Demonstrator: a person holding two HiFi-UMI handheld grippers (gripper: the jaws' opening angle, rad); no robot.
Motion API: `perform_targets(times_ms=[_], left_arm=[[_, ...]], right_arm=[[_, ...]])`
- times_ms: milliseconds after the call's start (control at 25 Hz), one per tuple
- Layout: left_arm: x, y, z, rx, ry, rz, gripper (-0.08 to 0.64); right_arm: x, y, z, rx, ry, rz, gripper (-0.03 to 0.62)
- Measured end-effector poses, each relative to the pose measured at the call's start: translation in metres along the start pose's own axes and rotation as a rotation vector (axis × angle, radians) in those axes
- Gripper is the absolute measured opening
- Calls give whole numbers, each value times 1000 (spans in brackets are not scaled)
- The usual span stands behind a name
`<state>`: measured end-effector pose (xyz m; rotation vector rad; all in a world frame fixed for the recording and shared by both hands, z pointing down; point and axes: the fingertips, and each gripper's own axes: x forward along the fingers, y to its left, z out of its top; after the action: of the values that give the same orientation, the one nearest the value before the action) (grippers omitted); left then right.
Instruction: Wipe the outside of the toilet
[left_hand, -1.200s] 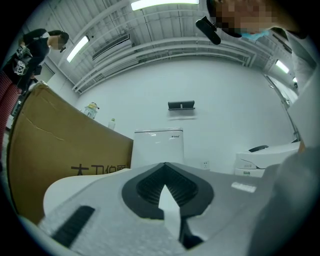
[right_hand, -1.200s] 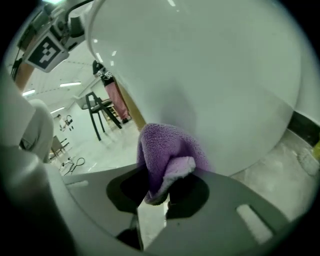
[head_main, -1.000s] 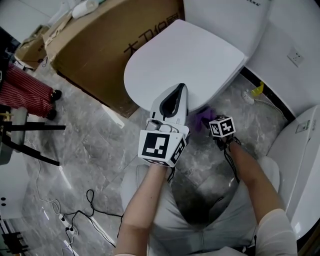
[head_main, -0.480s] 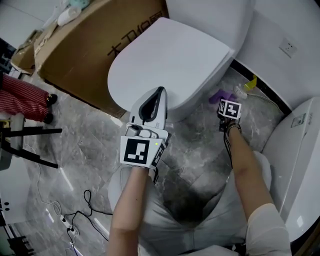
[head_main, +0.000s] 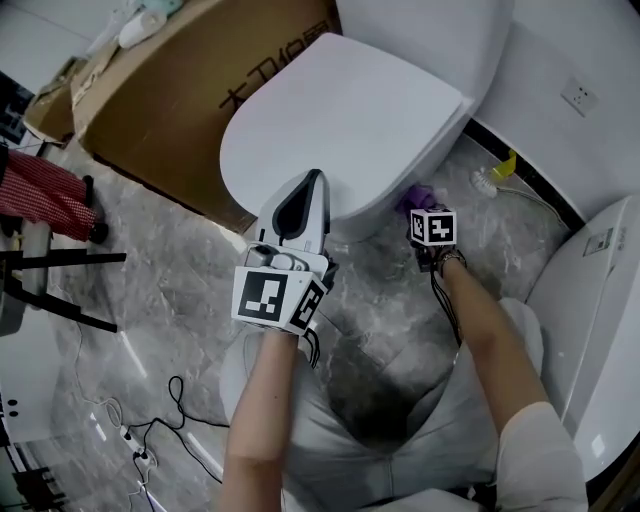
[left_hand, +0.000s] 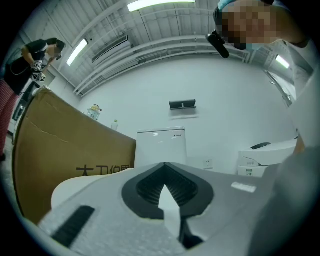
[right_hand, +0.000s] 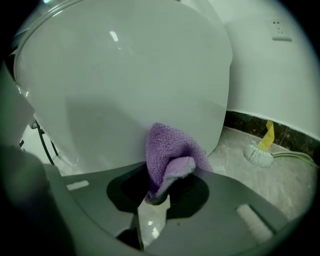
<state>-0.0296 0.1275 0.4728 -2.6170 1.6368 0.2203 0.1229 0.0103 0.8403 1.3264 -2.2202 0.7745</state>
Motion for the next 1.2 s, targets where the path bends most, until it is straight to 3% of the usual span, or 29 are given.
perform_targets(times_ms=[280,520,640,840,960,1120,1200], left_arm=[[-6,13,2,-48,-8,34,6],[-21,47,2,-96,-8,119,6],[-31,60,5,-46,2,146,6],[-54,86,23,-22,-34,186,6],[-74,105,38,-8,-62,235,6],[-98,124,53,56,-81,305,6],[-105,130,57,74,-84,320,6]], right_arm=[[-8,51,-28,-1,-21,14,80],[-11,86,-41,45,-45,-56,80],[-12,103,-48,78,-51,-91,80],[1,146,-63,13,-24,-89,80],[7,179,-72,35,-1,-49,81],[20,230,-73,-80,-7,60,80],[29,242,-70,-70,-13,44,80]])
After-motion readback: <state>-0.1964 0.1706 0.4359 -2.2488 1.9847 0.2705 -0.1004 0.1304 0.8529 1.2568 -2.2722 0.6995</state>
